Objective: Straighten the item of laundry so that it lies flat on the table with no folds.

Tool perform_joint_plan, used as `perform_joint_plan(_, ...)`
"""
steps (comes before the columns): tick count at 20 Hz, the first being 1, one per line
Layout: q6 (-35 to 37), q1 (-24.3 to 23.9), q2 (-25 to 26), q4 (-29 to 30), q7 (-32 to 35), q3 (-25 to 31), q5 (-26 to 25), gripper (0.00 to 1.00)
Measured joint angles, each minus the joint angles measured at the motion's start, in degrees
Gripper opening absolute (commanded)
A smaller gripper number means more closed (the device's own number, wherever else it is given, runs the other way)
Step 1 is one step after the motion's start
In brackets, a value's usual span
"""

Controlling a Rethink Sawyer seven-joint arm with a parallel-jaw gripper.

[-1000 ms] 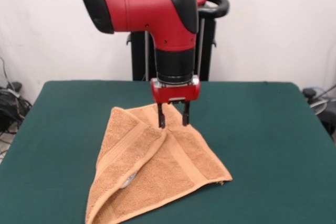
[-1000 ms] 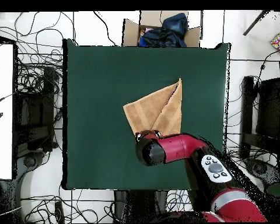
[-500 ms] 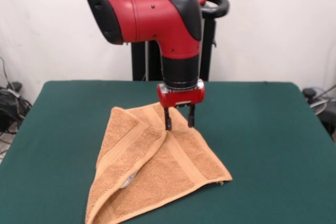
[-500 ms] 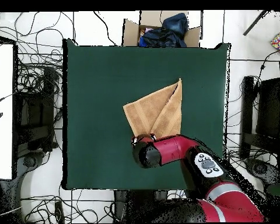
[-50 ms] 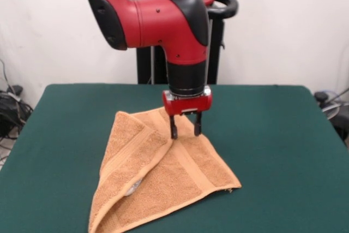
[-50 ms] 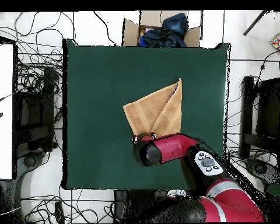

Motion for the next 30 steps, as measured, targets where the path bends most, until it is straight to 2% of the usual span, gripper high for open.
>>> perform_joint_plan(12,-0.31,-0.23,2.24,-1.78,0.0,0.01,-1.26,1.0)
perform_joint_plan(30,-0.64,-0.8,2.22,-1.74,0.0,0.2,-1.43,1.0)
